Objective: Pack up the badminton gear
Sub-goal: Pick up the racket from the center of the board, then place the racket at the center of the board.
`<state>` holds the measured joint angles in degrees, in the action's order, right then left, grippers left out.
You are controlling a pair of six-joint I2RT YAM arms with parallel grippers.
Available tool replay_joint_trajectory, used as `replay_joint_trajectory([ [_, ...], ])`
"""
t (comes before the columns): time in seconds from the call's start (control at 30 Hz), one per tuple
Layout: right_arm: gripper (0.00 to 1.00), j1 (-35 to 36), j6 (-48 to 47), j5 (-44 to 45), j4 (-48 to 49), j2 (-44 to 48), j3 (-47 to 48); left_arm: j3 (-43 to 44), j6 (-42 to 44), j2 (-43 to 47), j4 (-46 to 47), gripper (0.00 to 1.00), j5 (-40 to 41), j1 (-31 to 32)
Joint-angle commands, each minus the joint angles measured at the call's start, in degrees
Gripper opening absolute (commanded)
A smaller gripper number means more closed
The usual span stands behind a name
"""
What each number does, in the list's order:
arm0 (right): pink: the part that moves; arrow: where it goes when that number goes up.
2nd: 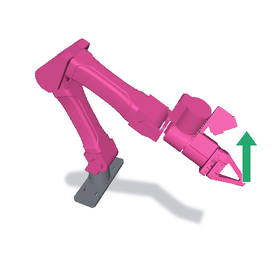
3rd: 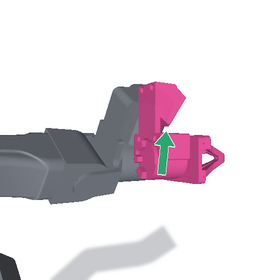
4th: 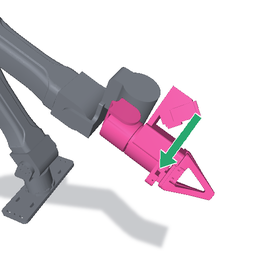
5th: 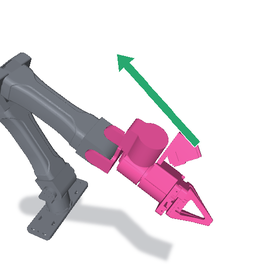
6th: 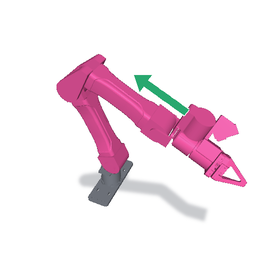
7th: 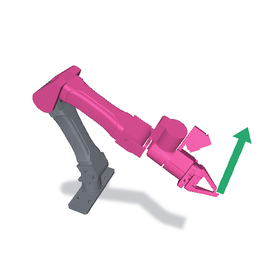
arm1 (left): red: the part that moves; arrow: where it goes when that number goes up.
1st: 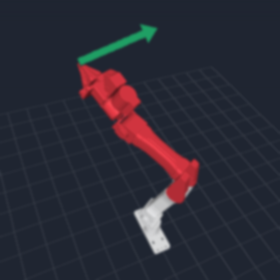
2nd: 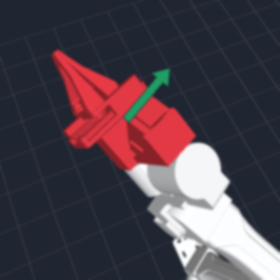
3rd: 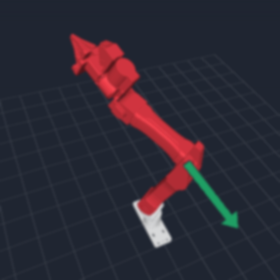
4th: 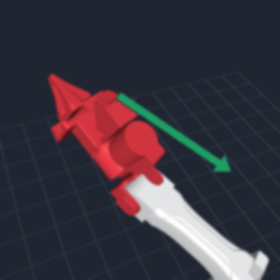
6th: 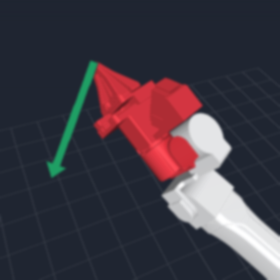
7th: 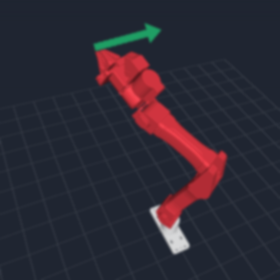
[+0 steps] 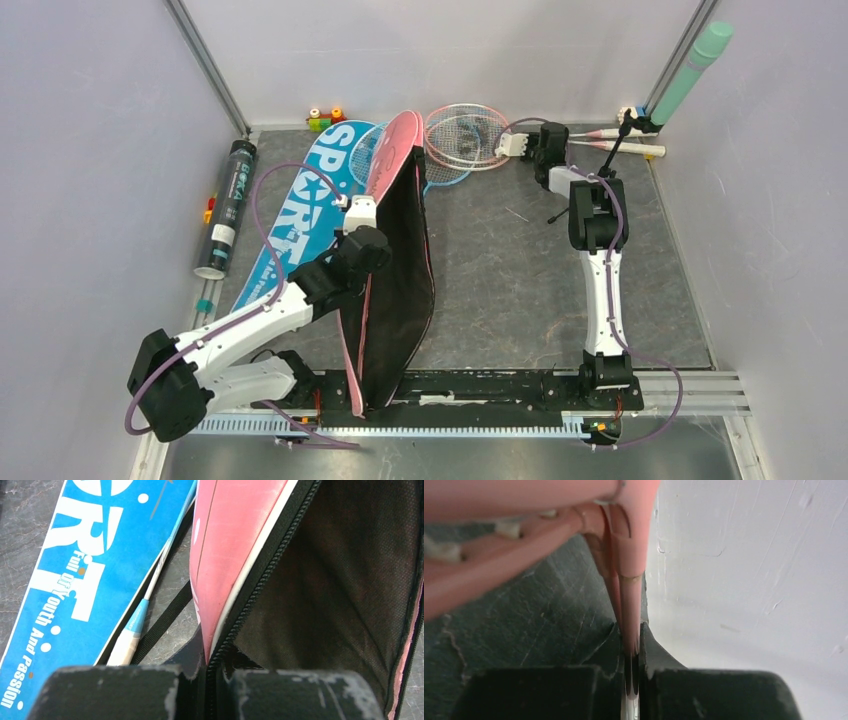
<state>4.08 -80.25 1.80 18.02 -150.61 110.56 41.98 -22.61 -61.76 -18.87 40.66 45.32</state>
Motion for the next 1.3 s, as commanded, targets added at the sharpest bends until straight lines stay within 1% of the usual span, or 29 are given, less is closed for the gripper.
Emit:
replay_joint_trajectory([
  [0.0, 0.0, 0.29, 2.16, -8.05, 4.05, 2.03, -2.89, 3.75, 0.91, 0.64, 0.56, 0.02, 3.25, -0.23],
  [0.1, 0.0, 1.63, 3.23, -7.55, 8.25, 6.31, -5.46, 3.85, -0.54, 2.83, -0.49, 0.02, 3.39, -0.23],
  [0.17, 0.0, 3.06, 5.27, -6.13, 10.34, 9.01, -5.46, 3.27, -1.56, 5.34, -0.81, 0.02, 3.7, -0.23],
  [0.3, 0.0, 6.71, 12.78, -3.92, 16.28, 14.91, -5.92, 1.55, -6.2, 12.18, -3.29, 0.02, 7.42, -0.23],
  [0.4, 0.0, 10.16, 18.41, -3.59, 18.28, 19.03, -5.74, -0.05, -8.99, 18.18, -4.79, 0.02, 9.07, -0.22],
  [0.53, 0.0, 15.13, 29.02, 0.25, 21.66, 24.46, -5.81, -2.47, -10.73, 26.07, -5.91, 0.02, 9.22, -0.23],
  [0.6, 0.0, 17.45, 34.0, 1.27, 20.11, 27.78, -6.35, -3.99, -10.63, 30.0, -5.82, 0.02, 10.78, -0.23],
  [0.7, 0.0, 20.42, 45.56, 3.58, 17.72, 34.08, -8.99, -5.26, -10.78, 33.23, -6.41, 0.02, 11.16, -0.24],
  [0.8, 0.0, 21.66, 61.53, 3.0, 9.87, 41.09, -9.42, -5.47, -11.16, 33.82, -7.12, 0.02, 11.52, -0.23],
  [0.87, 0.0, 21.75, 70.29, -1.32, 2.41, 45.66, -8.55, -5.28, -12.17, 33.17, -7.76, 0.02, 12.55, -0.23],
  [0.9, 0.0, 21.76, 73.39, -4.53, -1.35, 48.21, -8.74, -5.29, -12.75, 32.66, -7.93, 0.02, 12.91, -0.22],
  [0.97, 0.0, 22.17, 78.19, -7.14, -9.86, 52.66, -8.79, -5.58, -12.67, 31.69, -7.14, 0.02, 13.01, -0.23],
  [1.0, 0.0, 22.69, 78.57, -7.27, -14.85, 54.96, -8.96, -5.98, -12.52, 31.17, -6.17, 0.02, 12.72, -0.23],
  [1.03, 0.0, 23.34, 77.52, -6.61, -19.19, 57.0, -8.99, -6.38, -11.93, 30.76, -5.04, 0.02, 12.33, -0.23],
  [1.1, 0.0, 24.57, 75.57, -4.21, -31.86, 60.41, -8.39, -7.36, -10.95, 29.83, -1.81, 0.02, 11.75, -0.23],
  [1.17, 0.0, 25.31, 72.83, -3.91, -41.69, 63.44, -8.66, -8.24, -9.08, 28.56, 1.98, 0.02, 11.06, -0.23],
  [1.2, 0.0, 25.36, 72.59, -3.16, -45.19, 65.31, -10.44, -8.6, -8.34, 27.51, 4.2, 0.02, 10.4, -0.23],
  [1.23, 0.0, 25.47, 72.79, -2.24, -46.63, 67.34, -13.65, -8.74, -7.68, 26.45, 6.09, 0.02, 9.47, -0.3],
  [1.27, 0.0, 25.58, 73.34, 0.68, -47.24, 69.81, -17.0, -8.81, -7.19, 24.7, 8.44, 0.02, 7.87, -0.47],
])
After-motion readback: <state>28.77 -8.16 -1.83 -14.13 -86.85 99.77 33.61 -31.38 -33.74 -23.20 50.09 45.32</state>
